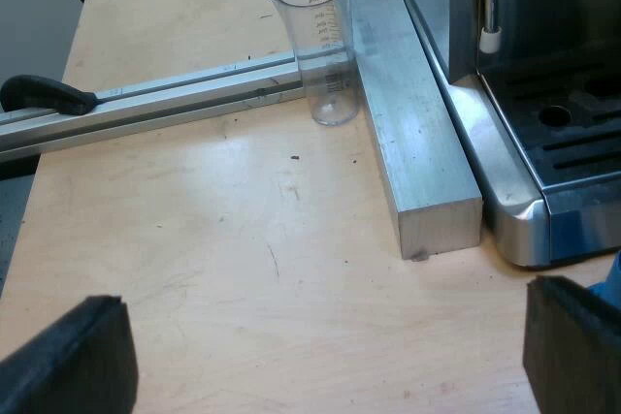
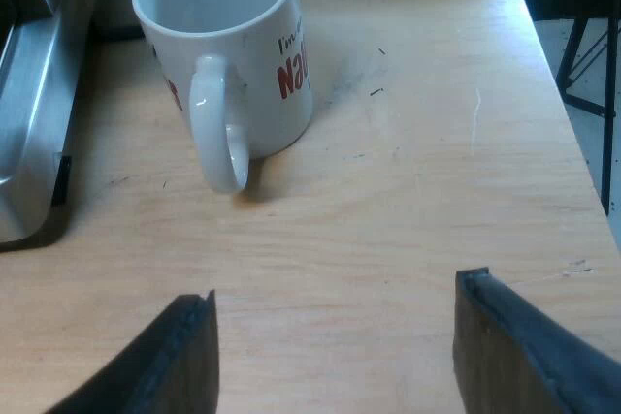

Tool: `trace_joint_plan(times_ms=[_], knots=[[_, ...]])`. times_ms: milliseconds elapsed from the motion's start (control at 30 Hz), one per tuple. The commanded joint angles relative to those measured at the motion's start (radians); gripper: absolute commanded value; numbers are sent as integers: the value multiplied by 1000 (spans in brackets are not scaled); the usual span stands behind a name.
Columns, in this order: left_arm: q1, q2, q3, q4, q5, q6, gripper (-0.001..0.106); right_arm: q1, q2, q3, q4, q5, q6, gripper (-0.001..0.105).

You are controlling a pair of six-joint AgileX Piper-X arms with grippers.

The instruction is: Put the handle in the coffee machine

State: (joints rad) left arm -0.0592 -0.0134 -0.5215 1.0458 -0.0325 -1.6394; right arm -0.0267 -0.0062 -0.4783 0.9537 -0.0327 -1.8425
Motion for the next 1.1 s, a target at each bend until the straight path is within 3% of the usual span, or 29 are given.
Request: trace_joint_plan(times_ms=[33, 367, 467, 633, 900, 933, 1100], knots=[[-5, -136, -7, 0, -9, -1, 82, -5, -45, -5, -9, -6, -7, 55], [-4, -132, -26, 37, -25, -1, 82, -5, -41, -33, 21, -2, 7, 55], [-4, -109, -110, 151, -25, -1, 82, -5, -36, -56, 42, 2, 7, 55], [-5, -106, -178, 163, 8, -24, 82, -2, 52, -256, 190, -41, -17, 56], [-76, -85, -206, 165, 33, -30, 82, 27, 164, -377, 193, -40, -23, 58], [-107, -45, -225, 168, 43, -30, 82, 45, 206, -417, 195, -40, -28, 66], [-151, 68, -274, 168, 126, -30, 82, 87, 303, -488, 216, -86, -49, 67]])
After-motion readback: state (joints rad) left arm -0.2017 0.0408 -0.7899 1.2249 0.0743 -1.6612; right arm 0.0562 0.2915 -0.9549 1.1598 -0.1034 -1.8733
